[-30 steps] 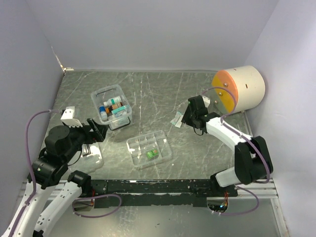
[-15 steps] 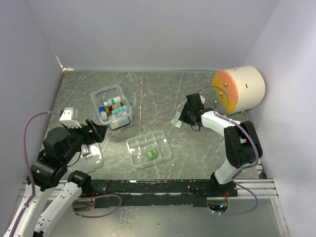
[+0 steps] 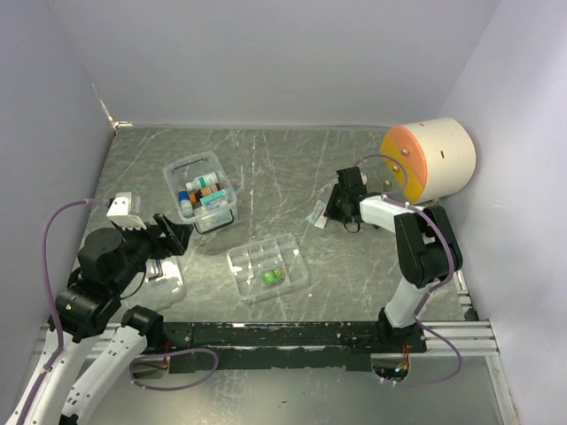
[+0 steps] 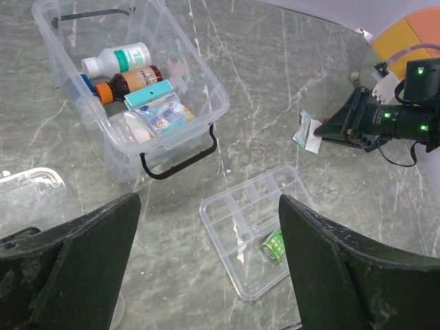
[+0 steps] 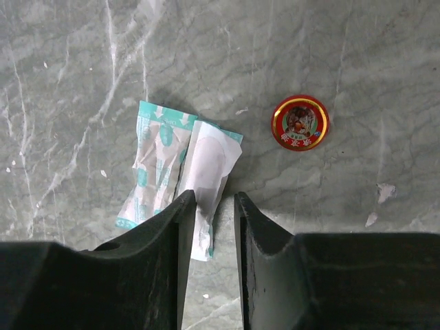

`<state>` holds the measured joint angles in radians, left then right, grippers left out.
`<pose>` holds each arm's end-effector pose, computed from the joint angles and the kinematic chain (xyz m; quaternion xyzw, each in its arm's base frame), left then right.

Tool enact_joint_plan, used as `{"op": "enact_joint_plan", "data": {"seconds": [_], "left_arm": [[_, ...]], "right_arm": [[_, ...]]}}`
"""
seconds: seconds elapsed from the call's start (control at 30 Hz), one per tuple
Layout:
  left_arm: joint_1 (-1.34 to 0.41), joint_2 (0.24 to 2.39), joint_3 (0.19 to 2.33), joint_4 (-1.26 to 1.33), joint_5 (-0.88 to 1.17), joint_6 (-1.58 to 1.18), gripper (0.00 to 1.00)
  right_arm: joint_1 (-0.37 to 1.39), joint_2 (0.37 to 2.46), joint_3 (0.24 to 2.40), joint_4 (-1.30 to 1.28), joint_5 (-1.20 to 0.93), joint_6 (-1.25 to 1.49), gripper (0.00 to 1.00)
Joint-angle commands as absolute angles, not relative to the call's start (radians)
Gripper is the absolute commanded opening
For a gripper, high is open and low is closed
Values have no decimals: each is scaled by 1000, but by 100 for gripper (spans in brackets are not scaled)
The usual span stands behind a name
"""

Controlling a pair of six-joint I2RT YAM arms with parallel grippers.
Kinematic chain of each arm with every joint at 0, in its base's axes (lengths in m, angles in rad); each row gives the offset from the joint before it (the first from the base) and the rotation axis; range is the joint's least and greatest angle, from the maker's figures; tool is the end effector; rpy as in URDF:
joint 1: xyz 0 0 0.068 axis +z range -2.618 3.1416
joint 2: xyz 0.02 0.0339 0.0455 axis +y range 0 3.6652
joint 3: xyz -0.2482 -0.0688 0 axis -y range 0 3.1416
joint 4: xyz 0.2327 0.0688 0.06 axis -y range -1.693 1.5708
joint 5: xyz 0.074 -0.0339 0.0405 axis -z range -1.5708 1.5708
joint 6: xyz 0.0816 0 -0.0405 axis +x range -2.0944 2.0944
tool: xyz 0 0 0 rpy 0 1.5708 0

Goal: Organize the medicine kit

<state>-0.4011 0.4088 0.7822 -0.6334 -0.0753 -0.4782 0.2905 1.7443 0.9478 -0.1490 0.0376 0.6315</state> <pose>0.1287 -0.0479 0.3130 -0.0535 0.7908 -0.2322 0.5638 0.3453 0.1000 0.1075 0.1671 0.9366 0.1208 0.2834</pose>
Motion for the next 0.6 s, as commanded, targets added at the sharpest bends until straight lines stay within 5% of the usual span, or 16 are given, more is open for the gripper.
{"op": "enact_joint_plan", "data": {"seconds": [0.0, 0.27, 0.43, 0.57], "left_arm": [[-405, 407, 777, -614, -93, -478, 92], [-405, 397, 776, -612, -99, -479, 92], [-405, 396, 779, -616, -103, -480, 92], [-405, 380, 778, -617, -120, -486, 92]], "right_arm": [[269, 1775, 959, -129, 7, 602, 29], [263, 1798, 966, -117, -65, 573, 27], [262, 1780, 960, -119, -62, 566, 3], [261, 1674, 932, -138, -27, 565, 0]]}}
